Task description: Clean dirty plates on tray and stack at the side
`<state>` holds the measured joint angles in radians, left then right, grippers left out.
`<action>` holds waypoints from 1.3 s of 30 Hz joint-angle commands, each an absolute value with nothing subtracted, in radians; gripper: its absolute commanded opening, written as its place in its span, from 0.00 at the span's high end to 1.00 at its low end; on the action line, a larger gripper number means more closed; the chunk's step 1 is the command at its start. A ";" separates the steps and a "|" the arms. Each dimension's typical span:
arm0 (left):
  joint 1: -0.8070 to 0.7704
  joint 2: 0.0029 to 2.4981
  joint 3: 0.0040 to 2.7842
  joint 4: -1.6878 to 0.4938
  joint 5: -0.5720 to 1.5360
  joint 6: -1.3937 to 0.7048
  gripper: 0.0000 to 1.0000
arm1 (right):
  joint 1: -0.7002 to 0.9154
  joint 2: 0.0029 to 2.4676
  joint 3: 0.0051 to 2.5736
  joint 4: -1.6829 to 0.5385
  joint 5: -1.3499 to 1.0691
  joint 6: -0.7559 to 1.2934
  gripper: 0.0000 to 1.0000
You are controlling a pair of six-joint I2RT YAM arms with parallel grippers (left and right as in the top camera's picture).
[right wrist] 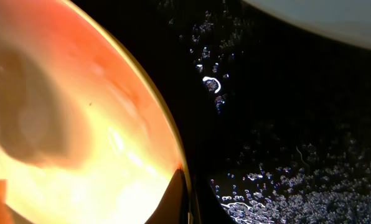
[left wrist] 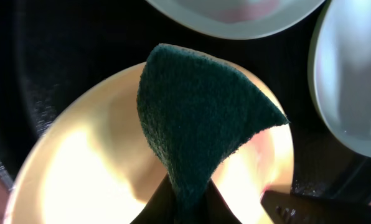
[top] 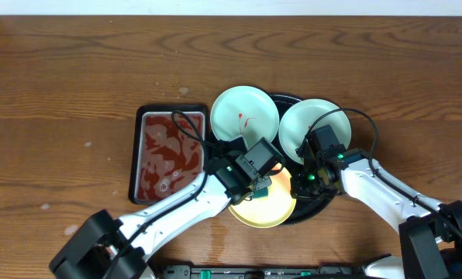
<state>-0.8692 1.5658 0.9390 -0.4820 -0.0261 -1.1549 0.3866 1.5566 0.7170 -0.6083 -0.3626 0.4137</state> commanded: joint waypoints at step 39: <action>-0.669 1.289 0.934 -0.744 -0.080 -0.678 0.92 | 0.411 1.565 0.706 -0.605 -0.375 0.419 0.93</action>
<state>-0.7227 1.2942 0.9375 -0.7208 -0.0479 -0.7147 0.3981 1.5570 0.7158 -0.6071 -0.3676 0.4152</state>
